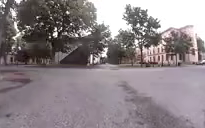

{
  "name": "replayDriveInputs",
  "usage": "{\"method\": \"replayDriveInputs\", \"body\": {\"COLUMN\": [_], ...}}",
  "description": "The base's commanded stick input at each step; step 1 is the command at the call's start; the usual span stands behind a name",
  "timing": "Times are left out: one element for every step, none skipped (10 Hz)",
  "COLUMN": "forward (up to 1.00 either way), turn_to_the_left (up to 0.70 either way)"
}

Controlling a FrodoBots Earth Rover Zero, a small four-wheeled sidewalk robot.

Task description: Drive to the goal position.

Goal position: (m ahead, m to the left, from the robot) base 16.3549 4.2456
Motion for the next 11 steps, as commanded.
{"method": "replayDriveInputs", "body": {"forward": [0.7,0.7,0.7,0.7,0.7,0.7,0.7,0.7,0.7,0.7,0.7], "turn_to_the_left": [0.0,0.0,0.0,0.0,0.0,0.0,0.0,0.0,0.0,0.0,0.0]}}
